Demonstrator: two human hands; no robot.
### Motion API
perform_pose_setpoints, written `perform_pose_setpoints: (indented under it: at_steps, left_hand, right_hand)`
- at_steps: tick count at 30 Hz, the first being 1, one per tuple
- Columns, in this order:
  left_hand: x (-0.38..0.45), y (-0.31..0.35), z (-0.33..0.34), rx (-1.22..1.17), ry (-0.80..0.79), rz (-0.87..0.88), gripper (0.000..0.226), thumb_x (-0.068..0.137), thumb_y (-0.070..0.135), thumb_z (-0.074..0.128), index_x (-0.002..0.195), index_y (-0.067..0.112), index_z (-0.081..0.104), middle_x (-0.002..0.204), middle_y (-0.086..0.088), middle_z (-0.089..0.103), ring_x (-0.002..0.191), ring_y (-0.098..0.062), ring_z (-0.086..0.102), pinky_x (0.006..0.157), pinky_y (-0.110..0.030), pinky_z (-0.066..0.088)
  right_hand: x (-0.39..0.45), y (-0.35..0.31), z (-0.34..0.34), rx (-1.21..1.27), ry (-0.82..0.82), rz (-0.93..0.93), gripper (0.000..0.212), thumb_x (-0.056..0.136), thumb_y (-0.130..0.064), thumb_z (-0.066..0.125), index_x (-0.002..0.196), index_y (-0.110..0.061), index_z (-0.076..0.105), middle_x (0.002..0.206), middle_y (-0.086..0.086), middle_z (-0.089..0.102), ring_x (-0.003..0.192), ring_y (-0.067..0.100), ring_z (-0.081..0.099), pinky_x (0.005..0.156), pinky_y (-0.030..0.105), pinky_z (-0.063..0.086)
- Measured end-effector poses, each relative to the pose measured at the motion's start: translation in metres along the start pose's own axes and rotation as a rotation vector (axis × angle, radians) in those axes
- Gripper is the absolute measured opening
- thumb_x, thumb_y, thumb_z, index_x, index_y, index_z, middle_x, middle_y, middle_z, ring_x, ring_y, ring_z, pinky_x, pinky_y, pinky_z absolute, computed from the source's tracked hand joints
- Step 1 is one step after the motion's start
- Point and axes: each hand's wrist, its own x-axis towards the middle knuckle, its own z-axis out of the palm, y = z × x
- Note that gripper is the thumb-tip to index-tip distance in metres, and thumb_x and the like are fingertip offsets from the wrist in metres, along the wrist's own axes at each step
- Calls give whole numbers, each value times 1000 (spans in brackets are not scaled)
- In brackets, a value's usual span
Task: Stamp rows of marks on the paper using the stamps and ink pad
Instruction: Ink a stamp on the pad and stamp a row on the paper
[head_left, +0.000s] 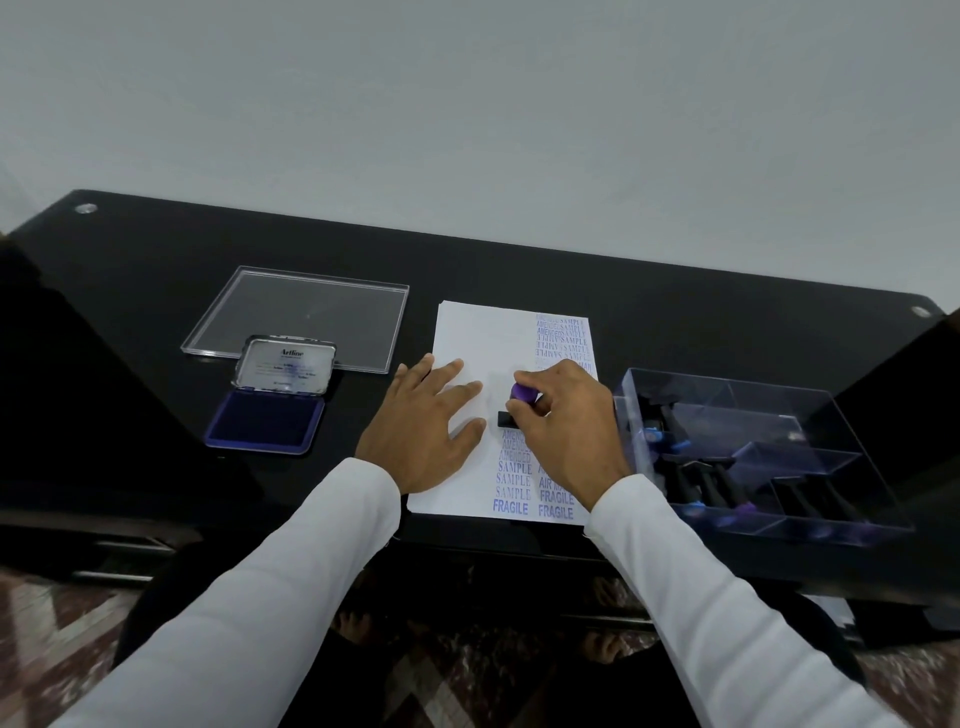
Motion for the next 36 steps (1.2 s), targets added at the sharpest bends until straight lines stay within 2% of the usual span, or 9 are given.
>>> perform_pose_setpoints:
  at_steps: [5, 13, 20, 25, 29, 32, 36]
  left_hand:
    - [0, -2, 1, 5, -11, 3, 62, 96, 66, 34, 149, 37, 43, 165, 6, 25, 155, -23, 11, 121, -42, -4]
    - [0, -1, 0, 11, -24, -10, 67, 92, 70, 28, 150, 38, 42, 165, 7, 24, 155, -22, 11, 120, -40, -5]
    - [0, -1, -1, 16, -36, -15, 69, 91, 71, 25, 150, 38, 41, 165, 8, 22, 155, -21, 10, 119, -39, -6]
    - [-1, 0, -3, 19, -28, -19, 70, 91, 71, 25, 150, 38, 42, 165, 8, 24, 155, -21, 11, 121, -40, -4]
    - [-1, 1, -3, 10, -31, -18, 71, 90, 71, 24, 150, 37, 42, 165, 7, 24, 155, -21, 11, 122, -41, -3]
    - [-1, 1, -3, 14, -33, -21, 71, 90, 72, 24, 150, 38, 42, 165, 8, 23, 155, -21, 11, 120, -39, -5]
    - [-1, 0, -2, 9, -26, -17, 70, 91, 71, 26, 150, 37, 43, 165, 8, 24, 155, -21, 11, 122, -41, -2]
  right_hand:
    - [-1, -1, 1, -3, -7, -4, 32, 90, -22, 71, 120, -15, 70, 107, 1, 62, 87, 14, 61, 81, 15, 39]
    - [0, -1, 1, -17, -11, 8, 31, 90, -22, 71, 120, -15, 70, 109, 0, 62, 85, 11, 57, 71, -1, 27]
    - [1, -1, 1, -38, -25, -2, 25, 89, -20, 72, 113, -16, 71, 102, -2, 60, 82, 12, 58, 68, -1, 29]
    - [2, -1, -1, -47, -41, -13, 24, 88, -21, 72, 112, -16, 71, 100, -5, 58, 83, 12, 58, 76, 11, 37]
    - [3, 0, -2, -52, -44, -23, 23, 88, -21, 72, 110, -17, 70, 98, -7, 56, 82, 10, 56, 68, 3, 32]
    - [3, 1, -1, -47, -32, -30, 22, 87, -21, 72, 109, -17, 71, 94, -9, 54, 80, 9, 55, 67, 1, 31]
    - [4, 2, 0, -40, -23, -33, 26, 91, -23, 69, 116, -17, 71, 101, -3, 60, 82, 10, 55, 68, 2, 30]
